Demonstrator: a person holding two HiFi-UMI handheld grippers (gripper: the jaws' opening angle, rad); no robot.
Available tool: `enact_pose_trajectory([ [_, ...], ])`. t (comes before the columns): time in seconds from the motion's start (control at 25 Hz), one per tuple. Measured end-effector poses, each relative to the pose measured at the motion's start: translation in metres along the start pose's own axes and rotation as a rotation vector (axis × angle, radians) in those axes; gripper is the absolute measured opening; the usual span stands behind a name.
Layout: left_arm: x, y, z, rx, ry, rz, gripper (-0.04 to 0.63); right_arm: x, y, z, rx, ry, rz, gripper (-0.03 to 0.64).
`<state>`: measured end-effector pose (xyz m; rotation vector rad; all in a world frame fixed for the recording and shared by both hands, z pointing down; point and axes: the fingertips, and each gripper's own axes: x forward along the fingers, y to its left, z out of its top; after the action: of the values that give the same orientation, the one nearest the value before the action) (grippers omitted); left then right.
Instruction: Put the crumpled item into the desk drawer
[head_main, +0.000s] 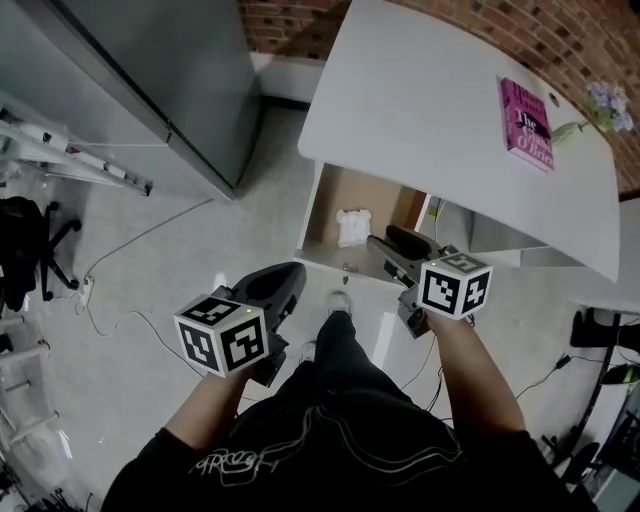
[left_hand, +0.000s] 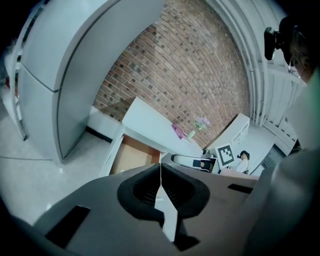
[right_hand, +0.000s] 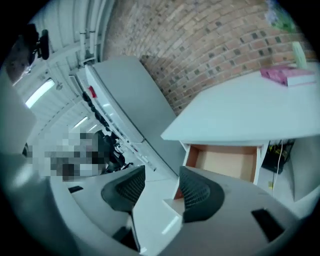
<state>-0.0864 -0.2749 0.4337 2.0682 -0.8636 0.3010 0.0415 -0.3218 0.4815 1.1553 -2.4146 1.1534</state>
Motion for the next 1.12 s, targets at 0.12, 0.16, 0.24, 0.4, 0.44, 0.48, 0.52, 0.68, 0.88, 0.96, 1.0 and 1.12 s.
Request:
enact_pose_trajectory([
  [0.12,-0.026,-0.040,0.010,0.103,-0.015,-0.035,0.023,-0.046,0.057,0.022,-0.159,-0.071,0.032,0.190],
  [0.16,-0.036,-0.055,0.013,0.136,-0.021,-0.047,0.023,-0.062,0.076,0.027,-0.195,-0.092,0.044,0.178],
  [0.24,-0.056,-0.085,0.020,0.191,-0.043,-0.077,0.023,-0.094,0.112,0.036,-0.245,-0.140,0.079,0.144],
  [0.4,-0.094,-0.141,0.028,0.267,-0.090,-0.158,0.023,-0.148,0.178,0.042,-0.327,-0.216,0.149,0.093],
  [0.44,-0.103,-0.154,0.029,0.287,-0.099,-0.179,0.023,-0.159,0.192,0.043,-0.345,-0.229,0.166,0.084],
  [0.48,-0.111,-0.166,0.029,0.308,-0.104,-0.198,0.023,-0.170,0.206,0.043,-0.360,-0.243,0.185,0.075],
  [0.52,-0.119,-0.178,0.029,0.328,-0.108,-0.218,0.023,-0.179,0.219,0.044,-0.371,-0.258,0.202,0.067],
  [0.68,-0.150,-0.216,0.027,0.386,-0.126,-0.284,0.023,-0.212,0.263,0.045,-0.379,-0.321,0.254,0.060],
  [0.88,-0.179,-0.244,0.023,0.441,-0.164,-0.327,0.023,-0.240,0.285,0.036,-0.369,-0.386,0.278,0.057],
  [0.96,-0.181,-0.246,0.018,0.439,-0.161,-0.328,0.023,-0.243,0.282,0.029,-0.348,-0.394,0.271,0.054],
  [1.0,-0.180,-0.246,0.015,0.435,-0.157,-0.331,0.023,-0.244,0.280,0.025,-0.340,-0.394,0.266,0.054],
  [1.12,-0.177,-0.248,0.010,0.436,-0.149,-0.335,0.023,-0.247,0.275,0.017,-0.340,-0.400,0.248,0.051],
])
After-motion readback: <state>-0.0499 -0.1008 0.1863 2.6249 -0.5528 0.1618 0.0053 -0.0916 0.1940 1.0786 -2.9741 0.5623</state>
